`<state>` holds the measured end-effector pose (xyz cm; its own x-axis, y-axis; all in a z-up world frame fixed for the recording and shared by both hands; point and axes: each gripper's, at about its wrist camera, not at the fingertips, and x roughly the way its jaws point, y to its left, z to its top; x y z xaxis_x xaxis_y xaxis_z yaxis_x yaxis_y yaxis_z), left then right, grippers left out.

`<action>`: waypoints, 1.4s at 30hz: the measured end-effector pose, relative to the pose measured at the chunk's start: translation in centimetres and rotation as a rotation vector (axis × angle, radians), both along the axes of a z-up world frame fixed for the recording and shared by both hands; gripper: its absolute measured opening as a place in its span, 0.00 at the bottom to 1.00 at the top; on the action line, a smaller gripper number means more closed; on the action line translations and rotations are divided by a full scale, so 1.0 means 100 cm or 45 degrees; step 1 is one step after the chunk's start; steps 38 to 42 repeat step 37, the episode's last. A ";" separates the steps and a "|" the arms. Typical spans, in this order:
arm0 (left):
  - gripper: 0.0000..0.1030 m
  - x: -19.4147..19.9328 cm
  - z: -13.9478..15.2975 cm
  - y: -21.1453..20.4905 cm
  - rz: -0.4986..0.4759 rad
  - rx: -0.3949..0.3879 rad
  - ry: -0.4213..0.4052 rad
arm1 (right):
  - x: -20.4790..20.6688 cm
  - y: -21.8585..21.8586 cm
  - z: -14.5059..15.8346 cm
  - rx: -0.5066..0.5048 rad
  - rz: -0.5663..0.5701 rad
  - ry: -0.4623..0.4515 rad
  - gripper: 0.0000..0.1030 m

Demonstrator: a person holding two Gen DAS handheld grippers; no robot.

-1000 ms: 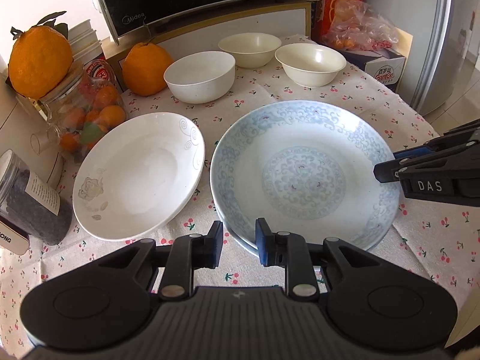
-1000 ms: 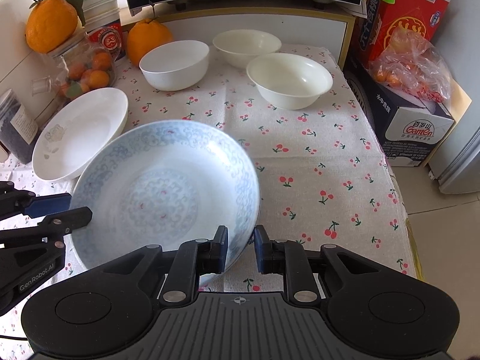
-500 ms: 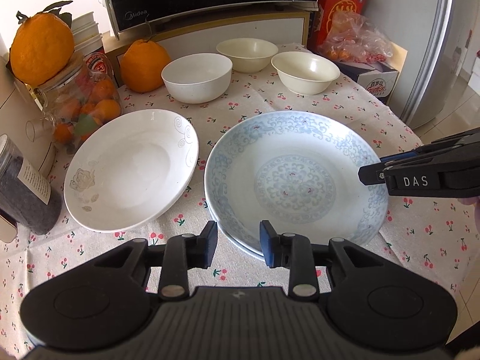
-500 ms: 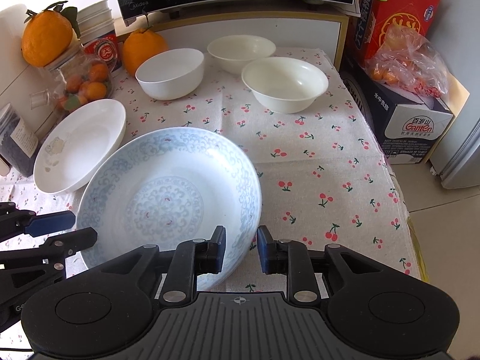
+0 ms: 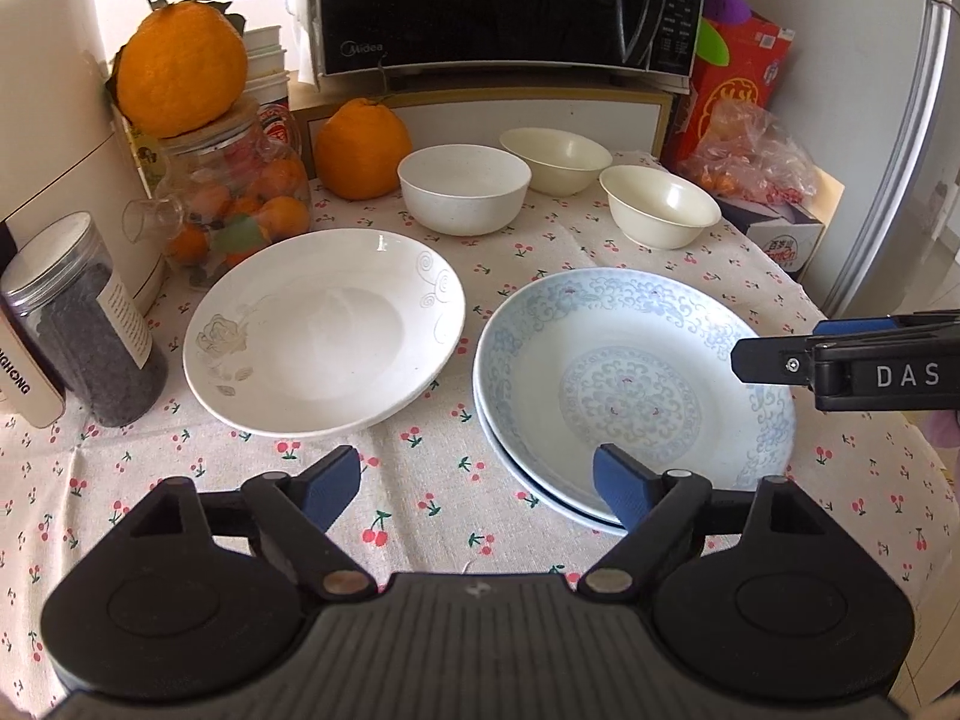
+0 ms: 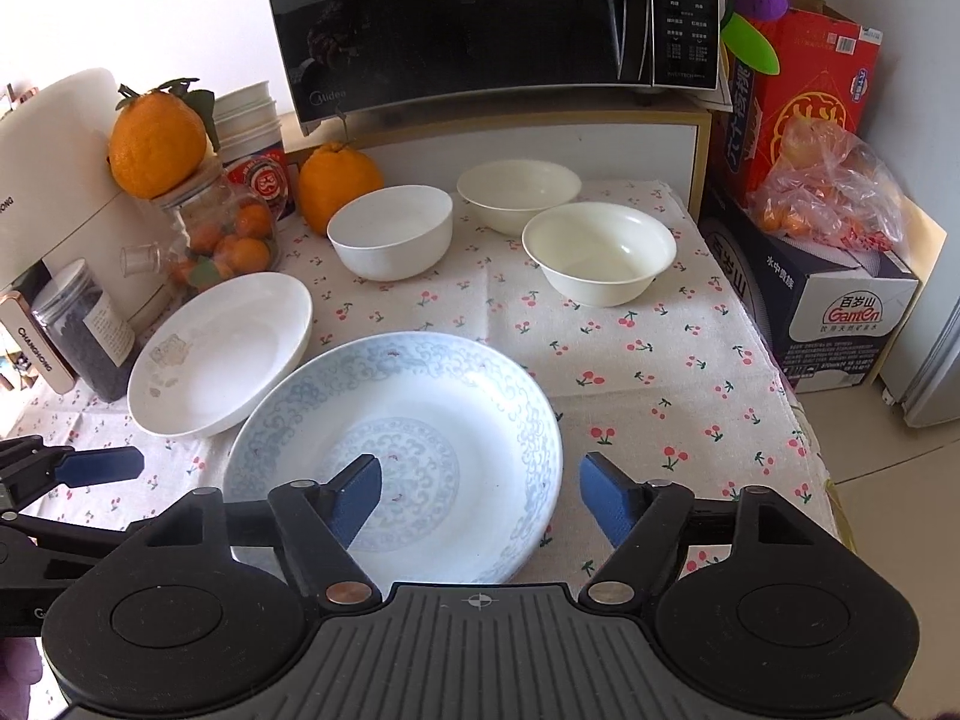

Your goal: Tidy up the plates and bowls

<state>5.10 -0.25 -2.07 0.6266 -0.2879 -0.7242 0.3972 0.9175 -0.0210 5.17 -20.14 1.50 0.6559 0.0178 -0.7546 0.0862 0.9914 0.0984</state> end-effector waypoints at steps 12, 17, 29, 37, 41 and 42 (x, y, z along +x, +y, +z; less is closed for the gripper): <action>1.00 -0.001 -0.019 0.029 0.076 0.000 -0.020 | -0.011 0.015 -0.002 0.037 -0.048 -0.084 0.83; 1.00 -0.001 -0.043 0.039 -0.013 0.069 -0.077 | -0.013 0.026 -0.008 0.029 -0.066 -0.091 0.86; 1.00 0.001 -0.061 0.079 0.173 -0.024 -0.160 | 0.006 0.073 -0.028 -0.033 -0.066 -0.102 0.87; 1.00 0.004 -0.061 0.079 0.172 -0.025 -0.155 | 0.009 0.090 -0.037 -0.073 -0.057 -0.083 0.87; 1.00 0.004 -0.061 0.079 0.172 -0.025 -0.155 | 0.009 0.090 -0.037 -0.073 -0.057 -0.083 0.87; 1.00 0.004 -0.061 0.079 0.172 -0.025 -0.155 | 0.009 0.090 -0.037 -0.073 -0.057 -0.083 0.87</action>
